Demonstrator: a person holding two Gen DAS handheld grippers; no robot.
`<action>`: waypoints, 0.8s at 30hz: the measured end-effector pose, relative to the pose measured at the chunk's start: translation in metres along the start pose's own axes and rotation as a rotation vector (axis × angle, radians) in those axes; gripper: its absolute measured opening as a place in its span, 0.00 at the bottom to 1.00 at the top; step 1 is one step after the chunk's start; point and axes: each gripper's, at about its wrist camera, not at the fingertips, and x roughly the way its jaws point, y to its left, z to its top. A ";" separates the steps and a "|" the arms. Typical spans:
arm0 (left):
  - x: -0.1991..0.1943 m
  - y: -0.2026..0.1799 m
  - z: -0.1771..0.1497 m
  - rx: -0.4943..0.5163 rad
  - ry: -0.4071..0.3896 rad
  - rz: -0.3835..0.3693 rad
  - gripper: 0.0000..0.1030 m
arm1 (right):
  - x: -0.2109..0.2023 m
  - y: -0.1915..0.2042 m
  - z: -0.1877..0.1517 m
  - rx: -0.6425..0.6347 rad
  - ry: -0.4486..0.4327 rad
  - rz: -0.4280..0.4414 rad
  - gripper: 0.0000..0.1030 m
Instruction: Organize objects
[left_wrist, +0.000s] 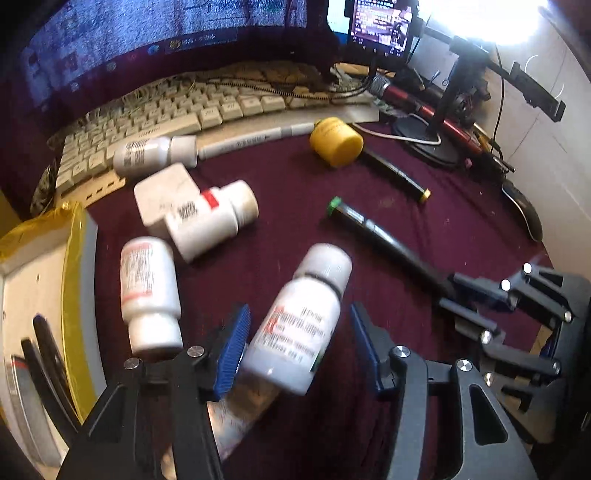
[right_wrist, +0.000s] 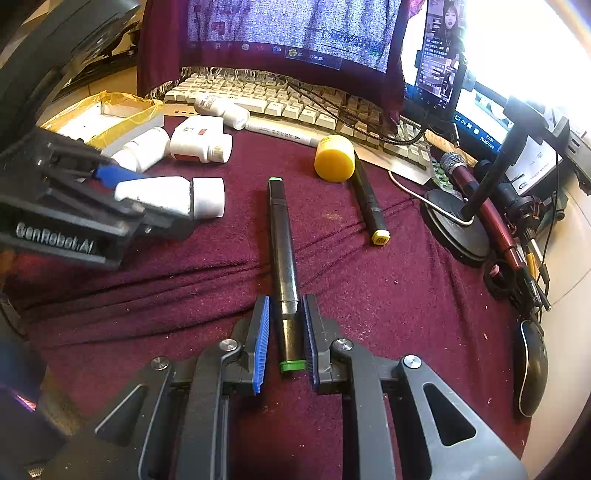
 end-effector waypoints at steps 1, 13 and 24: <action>0.000 -0.001 -0.002 0.004 -0.003 0.006 0.48 | 0.000 0.001 0.000 0.000 0.000 -0.001 0.15; -0.013 -0.009 -0.022 -0.005 -0.052 -0.002 0.34 | 0.000 0.001 0.000 0.010 -0.002 0.003 0.15; -0.005 -0.017 -0.011 0.018 -0.056 0.042 0.29 | 0.000 -0.003 0.000 0.024 0.001 0.019 0.15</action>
